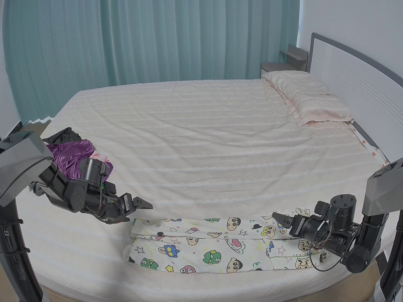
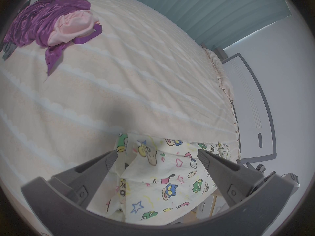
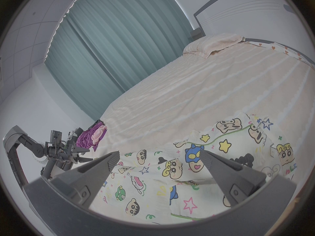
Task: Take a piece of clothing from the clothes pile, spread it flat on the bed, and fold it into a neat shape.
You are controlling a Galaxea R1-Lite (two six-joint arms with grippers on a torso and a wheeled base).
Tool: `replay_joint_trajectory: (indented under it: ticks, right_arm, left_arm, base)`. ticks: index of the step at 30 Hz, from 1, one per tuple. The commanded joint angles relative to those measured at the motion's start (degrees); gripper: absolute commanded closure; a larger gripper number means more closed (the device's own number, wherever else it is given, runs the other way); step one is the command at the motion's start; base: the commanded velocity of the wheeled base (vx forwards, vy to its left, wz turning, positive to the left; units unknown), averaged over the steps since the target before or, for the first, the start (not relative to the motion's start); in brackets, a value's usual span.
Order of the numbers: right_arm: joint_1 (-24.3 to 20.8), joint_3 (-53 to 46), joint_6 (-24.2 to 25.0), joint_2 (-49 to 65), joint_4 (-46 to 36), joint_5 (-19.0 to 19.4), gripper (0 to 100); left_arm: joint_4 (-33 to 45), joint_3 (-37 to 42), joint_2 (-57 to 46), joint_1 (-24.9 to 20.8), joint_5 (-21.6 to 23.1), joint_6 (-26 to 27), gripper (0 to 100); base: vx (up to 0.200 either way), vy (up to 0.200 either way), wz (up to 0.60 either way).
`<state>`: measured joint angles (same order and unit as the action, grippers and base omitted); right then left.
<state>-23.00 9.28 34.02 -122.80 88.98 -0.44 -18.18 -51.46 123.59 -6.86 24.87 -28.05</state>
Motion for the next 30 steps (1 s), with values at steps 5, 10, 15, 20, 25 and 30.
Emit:
replay_joint_trajectory:
  ticks: [5,10,15,20,25,30]
  right_arm:
    - [0.1,0.3,0.0,-0.7,0.6,0.1,0]
    - [0.2,0.2,0.1,-0.8,0.6,0.2,0]
    - [0.1,0.2,1.9,-0.8,0.6,0.2,0]
    - [0.1,-0.1,2.0,-0.6,0.6,0.2,0]
    - [0.1,-0.4,2.0,-0.5,0.6,0.2,0]
    - [0.1,-0.7,2.0,-0.3,0.6,0.2,0]
  left_arm:
    - [0.2,-1.1,3.8,-2.0,-0.2,0.3,0]
    - [0.9,-0.6,3.6,-3.2,-1.5,0.6,100]
    - [3.0,0.0,2.8,-3.2,-4.4,0.9,100]
    - [3.1,3.6,-0.5,-2.6,-5.0,3.1,100]
    - [3.1,8.7,-4.2,-2.7,-5.4,6.2,100]
    - [3.1,10.9,-3.9,-2.7,-9.8,8.6,100]
  base:
    - [0.0,0.0,0.0]
    - [0.0,0.0,0.0]
    - [0.0,0.0,0.0]
    - [0.0,0.0,0.0]
    - [0.0,0.0,0.0]
    - [0.0,0.0,0.0]
